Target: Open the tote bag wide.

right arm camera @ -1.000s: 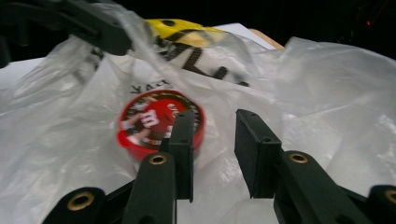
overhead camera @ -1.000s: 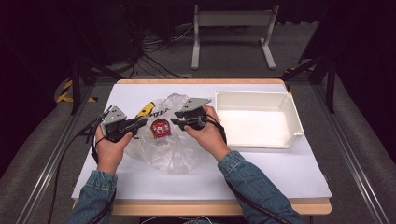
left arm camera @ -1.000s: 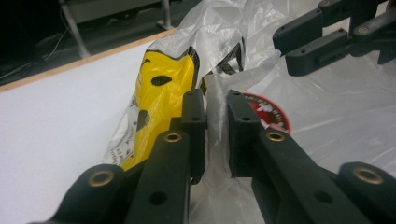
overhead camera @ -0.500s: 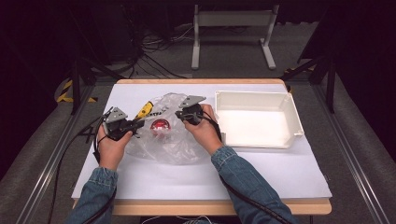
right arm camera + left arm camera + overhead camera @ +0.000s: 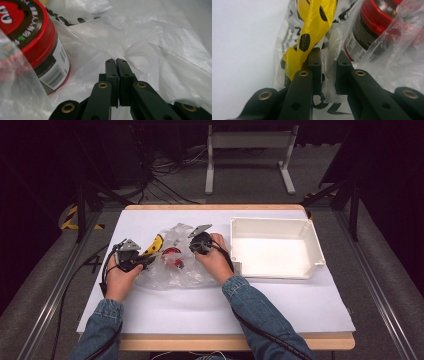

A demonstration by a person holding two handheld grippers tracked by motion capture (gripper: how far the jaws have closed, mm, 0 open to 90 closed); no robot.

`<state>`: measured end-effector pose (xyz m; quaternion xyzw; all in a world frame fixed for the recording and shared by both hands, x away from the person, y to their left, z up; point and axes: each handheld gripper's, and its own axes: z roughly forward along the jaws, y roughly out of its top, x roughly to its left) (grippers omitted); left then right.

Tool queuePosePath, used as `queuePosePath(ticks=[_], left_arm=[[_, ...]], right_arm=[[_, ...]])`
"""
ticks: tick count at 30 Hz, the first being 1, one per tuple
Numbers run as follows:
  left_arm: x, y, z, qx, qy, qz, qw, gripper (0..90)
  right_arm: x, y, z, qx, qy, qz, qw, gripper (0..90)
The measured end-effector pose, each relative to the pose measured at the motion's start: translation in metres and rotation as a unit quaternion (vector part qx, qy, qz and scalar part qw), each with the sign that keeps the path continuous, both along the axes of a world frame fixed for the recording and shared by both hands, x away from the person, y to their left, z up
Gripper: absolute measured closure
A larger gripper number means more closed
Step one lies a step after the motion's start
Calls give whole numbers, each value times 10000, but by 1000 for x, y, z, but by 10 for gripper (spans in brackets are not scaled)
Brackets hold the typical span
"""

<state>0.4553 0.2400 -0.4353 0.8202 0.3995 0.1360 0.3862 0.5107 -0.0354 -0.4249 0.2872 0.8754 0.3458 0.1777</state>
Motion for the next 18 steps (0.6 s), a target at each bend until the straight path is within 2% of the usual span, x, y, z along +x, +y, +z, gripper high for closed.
queuePosePath(ticks=[2, 3, 4, 7, 9, 12, 15, 18], left_arm=[[-1, 1, 0, 2, 88, -27, 10000, 761], [-1, 2, 0, 5, 87, -36, 10000, 739], [-2, 3, 1, -19, 115, -52, 9999, 712], [-4, 3, 3, -92, 94, -71, 9999, 701], [-4, 2, 3, -72, 115, -96, 9999, 709], [-4, 1, 3, -56, 86, -96, 9999, 721], [-4, 0, 2, -57, 113, -91, 9999, 727], [-3, -1, 2, -66, 101, -92, 9999, 727]], right_arm=[[-2, -2, 1, -7, 33, 32, 10000, 815], [-3, -3, 2, 6, 18, 29, 10000, 733], [-4, -5, 4, 50, -29, 16, 10000, 632], [-10, -12, 14, 303, -147, -59, 9994, 522], [-17, -18, 25, 578, -292, -2, 9979, 481], [-28, -23, 40, 786, -466, 71, 9958, 437], [-44, -25, 56, 1070, -593, 254, 9922, 409], [-58, -22, 65, 1293, -539, 545, 9886, 397]])
